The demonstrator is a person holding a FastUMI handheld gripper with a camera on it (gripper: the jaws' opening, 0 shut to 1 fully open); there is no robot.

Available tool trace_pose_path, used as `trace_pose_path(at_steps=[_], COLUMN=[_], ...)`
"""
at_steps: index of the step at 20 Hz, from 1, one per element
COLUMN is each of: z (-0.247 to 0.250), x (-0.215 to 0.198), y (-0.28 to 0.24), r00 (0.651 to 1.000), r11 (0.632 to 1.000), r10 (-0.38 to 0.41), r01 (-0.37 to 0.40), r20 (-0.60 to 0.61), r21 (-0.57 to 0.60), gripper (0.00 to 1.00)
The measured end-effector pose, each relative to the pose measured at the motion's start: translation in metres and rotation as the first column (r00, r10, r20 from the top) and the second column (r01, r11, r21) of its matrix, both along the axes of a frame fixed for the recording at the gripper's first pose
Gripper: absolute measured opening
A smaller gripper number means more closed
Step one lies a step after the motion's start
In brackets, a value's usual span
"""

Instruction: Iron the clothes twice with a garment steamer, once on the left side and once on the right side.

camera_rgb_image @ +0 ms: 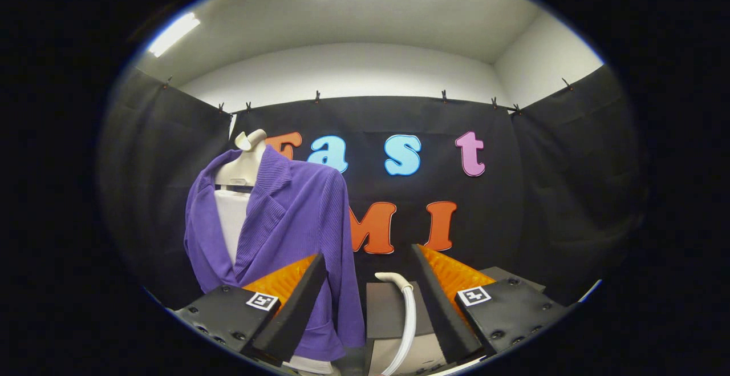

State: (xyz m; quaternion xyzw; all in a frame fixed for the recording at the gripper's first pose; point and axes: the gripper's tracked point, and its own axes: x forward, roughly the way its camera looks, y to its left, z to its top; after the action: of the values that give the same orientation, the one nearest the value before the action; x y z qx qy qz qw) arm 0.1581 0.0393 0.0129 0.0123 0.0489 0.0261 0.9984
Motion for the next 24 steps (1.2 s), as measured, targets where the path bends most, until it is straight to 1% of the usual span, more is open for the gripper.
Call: trace_pose_path(at_steps=[4,5,7,9,13,15,18,21,24], z=[-0.016,-0.026,-0.042,-0.051,-0.069,-0.086,-0.123,-0.160,-0.193], x=[0.054,0.067,0.091,0.117,0.168,0.193,0.224,0.242,0.258], y=[-0.018,-0.021,-0.020,-0.028,-0.046,-0.053,-0.055,-0.053,-0.058], r00=[0.998,0.996,0.992,0.986,0.981,0.976,0.961,0.936,0.912], r11=[0.999,0.999,0.997,0.994,0.993,0.995,0.994,0.990,0.993], r10=[-0.038,-0.040,-0.008,-0.001,-0.020,-0.022,-0.013,0.010,0.014], r01=[0.037,0.040,0.018,0.019,0.041,0.043,0.044,0.040,0.037], r20=[-0.050,-0.078,-0.129,-0.166,-0.190,-0.216,-0.277,-0.351,-0.410], r21=[-0.018,-0.001,0.079,0.110,0.110,0.090,0.104,0.135,0.115], gripper=[0.99,0.99,0.99,0.99,0.99,0.99,0.99,0.99,0.98])
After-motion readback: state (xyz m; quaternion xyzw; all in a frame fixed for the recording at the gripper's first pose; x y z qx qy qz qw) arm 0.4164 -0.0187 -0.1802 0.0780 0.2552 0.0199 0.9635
